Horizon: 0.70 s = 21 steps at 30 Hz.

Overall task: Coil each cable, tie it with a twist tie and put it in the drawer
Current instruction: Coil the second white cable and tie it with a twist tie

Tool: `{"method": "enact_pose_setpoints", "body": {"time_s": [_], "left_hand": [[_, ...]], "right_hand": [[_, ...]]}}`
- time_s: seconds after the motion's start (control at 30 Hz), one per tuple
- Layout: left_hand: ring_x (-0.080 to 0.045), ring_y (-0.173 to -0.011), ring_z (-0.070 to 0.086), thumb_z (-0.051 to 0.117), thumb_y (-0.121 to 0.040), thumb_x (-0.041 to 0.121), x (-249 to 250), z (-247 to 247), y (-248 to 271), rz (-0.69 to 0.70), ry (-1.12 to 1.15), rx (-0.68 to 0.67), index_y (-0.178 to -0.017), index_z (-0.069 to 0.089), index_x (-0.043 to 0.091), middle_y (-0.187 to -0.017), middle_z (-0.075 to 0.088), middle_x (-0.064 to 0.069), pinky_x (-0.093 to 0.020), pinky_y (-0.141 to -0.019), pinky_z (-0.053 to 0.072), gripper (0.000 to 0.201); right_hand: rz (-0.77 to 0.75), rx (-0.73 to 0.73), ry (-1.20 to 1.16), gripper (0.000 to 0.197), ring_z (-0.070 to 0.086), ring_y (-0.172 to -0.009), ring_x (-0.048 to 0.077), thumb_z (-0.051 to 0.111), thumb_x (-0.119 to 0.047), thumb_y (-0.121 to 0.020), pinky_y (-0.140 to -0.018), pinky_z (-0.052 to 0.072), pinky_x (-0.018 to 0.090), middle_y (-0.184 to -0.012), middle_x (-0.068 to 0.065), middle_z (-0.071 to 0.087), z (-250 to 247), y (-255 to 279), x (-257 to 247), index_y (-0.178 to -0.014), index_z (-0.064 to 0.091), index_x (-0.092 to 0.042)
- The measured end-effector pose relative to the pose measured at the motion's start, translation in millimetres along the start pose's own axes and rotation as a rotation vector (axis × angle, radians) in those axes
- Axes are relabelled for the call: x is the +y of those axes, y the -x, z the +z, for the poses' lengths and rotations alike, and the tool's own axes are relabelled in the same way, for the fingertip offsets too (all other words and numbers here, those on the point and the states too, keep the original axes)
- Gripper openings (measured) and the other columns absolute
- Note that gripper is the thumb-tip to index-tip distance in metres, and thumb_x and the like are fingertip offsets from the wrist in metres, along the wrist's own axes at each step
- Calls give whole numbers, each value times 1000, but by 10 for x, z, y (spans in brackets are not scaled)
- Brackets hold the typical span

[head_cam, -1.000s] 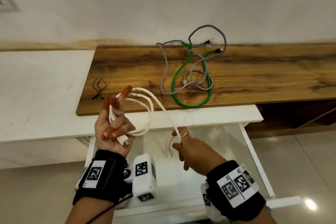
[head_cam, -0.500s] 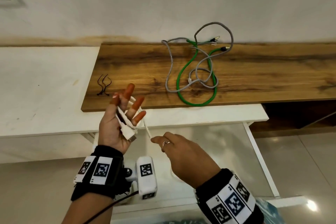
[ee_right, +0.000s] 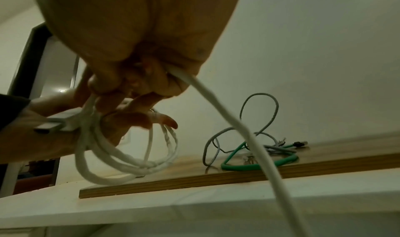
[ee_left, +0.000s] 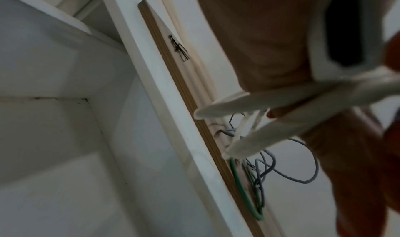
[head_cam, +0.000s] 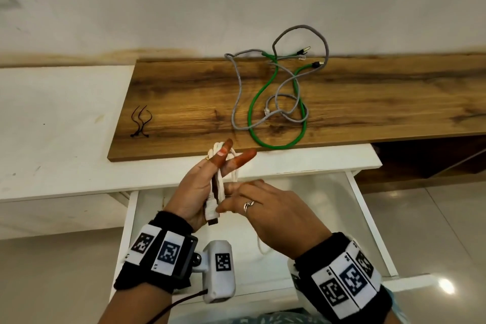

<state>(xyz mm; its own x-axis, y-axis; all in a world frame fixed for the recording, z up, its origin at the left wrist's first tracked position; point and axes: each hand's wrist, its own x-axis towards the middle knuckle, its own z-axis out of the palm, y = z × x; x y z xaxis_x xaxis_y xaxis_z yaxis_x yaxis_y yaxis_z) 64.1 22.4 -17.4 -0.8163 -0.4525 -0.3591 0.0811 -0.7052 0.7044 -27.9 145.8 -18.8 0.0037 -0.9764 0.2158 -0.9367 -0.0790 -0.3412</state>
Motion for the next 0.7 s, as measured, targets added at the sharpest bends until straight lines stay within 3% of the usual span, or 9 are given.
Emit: {"method": "enact_pose_setpoints", "body": {"time_s": [0.1, 0.17, 0.3, 0.33, 0.47, 0.53, 0.6, 0.7], "left_hand": [[-26, -81, 70, 53, -90, 35, -62, -8, 18, -123, -148, -16, -115, 59, 5, -107, 69, -20, -33, -58, 56, 39], [-27, -66, 69, 57, -82, 40, -87, 13, 51, -175, -235, -42, -98, 67, 8, -88, 71, -19, -33, -50, 56, 37], [-24, -56, 69, 50, -83, 49, -107, 32, 58, -267, -426, -105, -88, 66, 13, -71, 69, -13, -17, -38, 44, 40], [-19, -50, 66, 49, -82, 52, -119, 21, 48, -272, -474, -99, -89, 65, 12, -68, 68, -11, -17, -37, 41, 43], [-6, -30, 39, 43, -88, 53, -104, 2, 31, -308, -464, -159, -110, 66, 11, -86, 72, -22, -14, -33, 27, 53], [-3, -25, 29, 41, -86, 53, -84, -49, 22, -314, -425, -187, -100, 71, 7, -68, 70, -19, -15, -33, 16, 57], [-1, -22, 24, 39, -84, 54, -62, -94, -4, -314, -393, -209, -89, 76, 8, -51, 63, -10, -16, -35, 10, 60], [0, -21, 24, 36, -87, 52, -1, -159, 0, -317, -273, -249, -87, 76, 7, -40, 51, 0, -12, -32, 12, 60]], "right_hand": [[71, 146, -175, 18, 56, -76, 7, 57, -38, -84, -51, 50, 30, -100, -10, 52, -22, -14, 56, -93, 71, -29], [85, 247, -245, 23, 51, -72, -1, 63, -46, -78, -53, 49, 31, -96, -12, 47, -13, 11, 148, -85, 73, -27], [114, 245, -276, 32, 44, -69, -3, 62, -52, -75, -53, 50, 34, -92, -12, 47, 53, 71, 359, -85, 72, -23], [116, 232, -275, 35, 47, -70, -1, 60, -53, -77, -55, 50, 32, -92, -12, 46, 71, 78, 403, -87, 71, -21], [171, 283, -381, 41, 50, -77, -9, 57, -49, -84, -69, 39, 4, -86, -17, 42, 98, 87, 518, -92, 72, -12], [213, 305, -379, 39, 49, -80, -8, 56, -44, -85, -71, 38, 2, -87, -13, 44, 124, 76, 546, -95, 72, -10], [248, 333, -314, 43, 51, -82, -2, 47, -46, -87, -73, 42, 8, -89, -7, 49, 174, 52, 537, -96, 71, -12], [341, 371, -195, 50, 56, -82, 14, 34, -57, -91, -70, 50, 36, -90, -2, 58, 228, 8, 502, -97, 66, -19]]}}
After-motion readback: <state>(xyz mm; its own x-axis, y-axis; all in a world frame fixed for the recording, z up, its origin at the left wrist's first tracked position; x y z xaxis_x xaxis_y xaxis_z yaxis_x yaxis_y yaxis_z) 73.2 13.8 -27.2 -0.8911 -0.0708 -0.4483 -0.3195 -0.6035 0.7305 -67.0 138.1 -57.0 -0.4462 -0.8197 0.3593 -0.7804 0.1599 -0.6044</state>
